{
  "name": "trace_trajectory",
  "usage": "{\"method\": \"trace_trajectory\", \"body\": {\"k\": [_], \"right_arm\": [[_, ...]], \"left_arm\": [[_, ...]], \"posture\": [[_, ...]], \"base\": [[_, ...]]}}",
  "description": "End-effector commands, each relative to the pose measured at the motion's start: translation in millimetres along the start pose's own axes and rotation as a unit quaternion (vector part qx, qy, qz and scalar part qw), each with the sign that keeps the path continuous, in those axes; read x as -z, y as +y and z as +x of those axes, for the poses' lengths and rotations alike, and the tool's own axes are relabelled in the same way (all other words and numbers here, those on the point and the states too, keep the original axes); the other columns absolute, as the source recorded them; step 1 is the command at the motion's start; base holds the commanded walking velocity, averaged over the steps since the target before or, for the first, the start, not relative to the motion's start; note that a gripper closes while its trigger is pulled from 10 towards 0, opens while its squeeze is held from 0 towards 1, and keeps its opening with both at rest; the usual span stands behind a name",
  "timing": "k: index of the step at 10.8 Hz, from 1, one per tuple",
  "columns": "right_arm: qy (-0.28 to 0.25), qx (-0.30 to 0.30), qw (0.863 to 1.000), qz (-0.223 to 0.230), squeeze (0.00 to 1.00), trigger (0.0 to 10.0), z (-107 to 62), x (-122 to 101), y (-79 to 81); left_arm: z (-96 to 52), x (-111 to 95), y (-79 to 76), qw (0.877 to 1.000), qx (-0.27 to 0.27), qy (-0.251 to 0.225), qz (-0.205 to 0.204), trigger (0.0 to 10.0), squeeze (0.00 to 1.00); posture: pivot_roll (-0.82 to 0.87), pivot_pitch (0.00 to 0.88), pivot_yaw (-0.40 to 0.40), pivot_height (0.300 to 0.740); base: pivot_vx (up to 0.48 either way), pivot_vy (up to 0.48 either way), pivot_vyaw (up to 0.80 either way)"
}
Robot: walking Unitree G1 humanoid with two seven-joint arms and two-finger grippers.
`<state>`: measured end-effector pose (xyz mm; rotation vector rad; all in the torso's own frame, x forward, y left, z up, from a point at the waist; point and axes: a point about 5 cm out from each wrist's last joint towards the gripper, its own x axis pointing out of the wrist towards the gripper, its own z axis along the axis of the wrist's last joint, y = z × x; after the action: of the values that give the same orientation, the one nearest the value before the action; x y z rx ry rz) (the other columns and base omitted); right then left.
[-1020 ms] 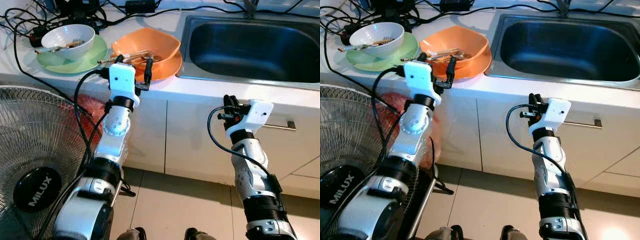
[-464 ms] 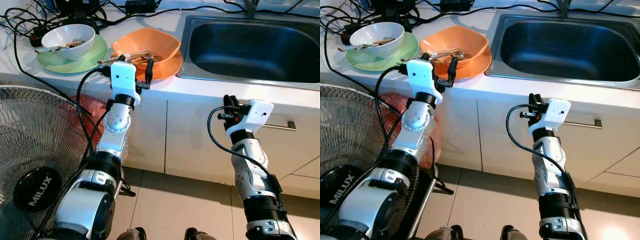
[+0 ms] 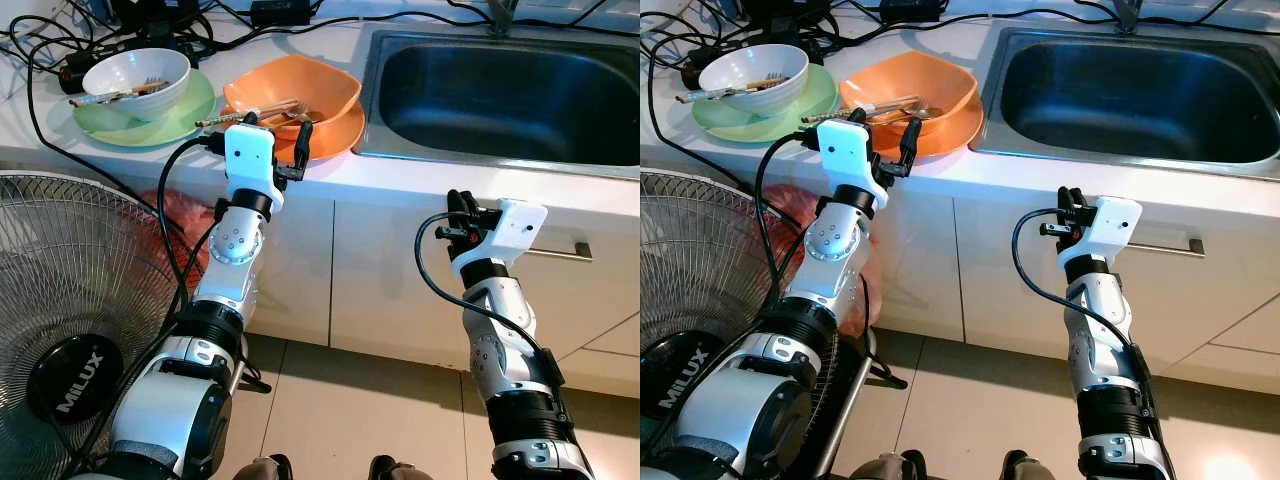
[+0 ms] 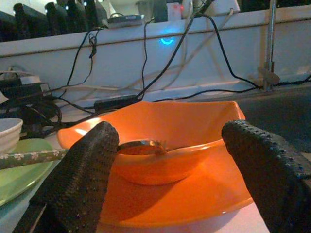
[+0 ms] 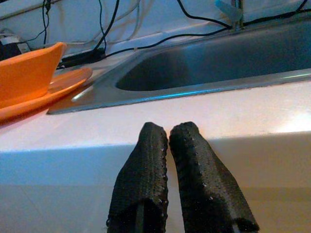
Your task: Kitchen organization
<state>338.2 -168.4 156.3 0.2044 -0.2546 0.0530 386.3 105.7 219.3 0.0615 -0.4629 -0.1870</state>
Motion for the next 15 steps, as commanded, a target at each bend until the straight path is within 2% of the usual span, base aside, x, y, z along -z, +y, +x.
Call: {"method": "trace_trajectory", "body": {"k": [1,7,8,9,10,11,12,13,14,15], "right_arm": [[0.001,0.002,1.000,0.001,0.00,10.0,-2.7,0.8,-1.1],[-0.001,0.004,1.000,0.004,0.00,10.0,-3.9,0.8,-1.1],[-0.001,0.004,1.000,0.003,0.00,10.0,-3.9,0.7,-1.3],[-0.001,0.005,1.000,0.003,0.00,10.0,-4.0,0.4,-2.0],[0.000,0.005,1.000,0.003,0.00,10.0,-4.0,0.7,-2.4],[0.001,0.004,1.000,0.003,0.00,10.0,-4.0,0.9,-2.1],[0.001,0.004,1.000,0.003,0.00,10.0,-4.0,1.4,-1.5],[0.002,0.004,1.000,0.003,0.00,10.0,-4.2,1.5,-1.8],[0.001,0.005,1.000,0.003,0.00,10.0,-4.3,1.3,-1.9],[0.002,0.005,1.000,0.003,0.00,10.0,-4.4,1.4,-1.9]], "left_arm": [[3.0,-2.7,-0.8,1.000,0.003,-0.005,-0.005,10.0,0.00],[5.3,-2.6,3.1,0.999,-0.024,-0.003,-0.026,10.0,0.04],[5.6,-2.4,3.5,0.999,-0.025,-0.001,-0.026,10.0,0.31],[5.6,-1.7,3.9,0.999,-0.028,0.001,-0.029,10.0,0.71],[5.7,-0.7,3.1,0.999,-0.027,0.005,-0.023,10.0,0.62],[5.4,0.2,3.0,0.999,-0.029,0.008,-0.023,10.0,0.00],[4.9,1.2,3.3,0.999,-0.030,0.010,-0.024,10.0,0.00],[4.6,1.7,3.6,0.999,-0.030,0.010,-0.027,4.4,0.00],[4.6,1.4,4.0,0.999,-0.031,0.009,-0.027,0.0,0.00],[4.7,1.2,3.8,0.999,-0.031,0.008,-0.026,0.1,0.00]], "posture": [[0.04,0.159,0.043,0.740],[0.04,0.164,0.039,0.740],[0.03,0.166,0.038,0.740],[0.03,0.166,0.038,0.740],[0.04,0.167,0.038,0.740],[0.03,0.168,0.039,0.740],[0.03,0.168,0.039,0.740],[0.04,0.169,0.038,0.740],[0.04,0.171,0.038,0.740],[0.04,0.171,0.038,0.740]], "base": [[0.000,0.000,0.00],[0.000,0.000,0.00],[0.000,0.000,0.00],[0.000,0.000,0.00],[0.000,0.000,0.00],[0.000,0.000,0.00],[0.000,0.000,0.00],[0.000,0.000,0.00],[0.000,0.000,0.00],[0.000,0.000,0.00]]}}
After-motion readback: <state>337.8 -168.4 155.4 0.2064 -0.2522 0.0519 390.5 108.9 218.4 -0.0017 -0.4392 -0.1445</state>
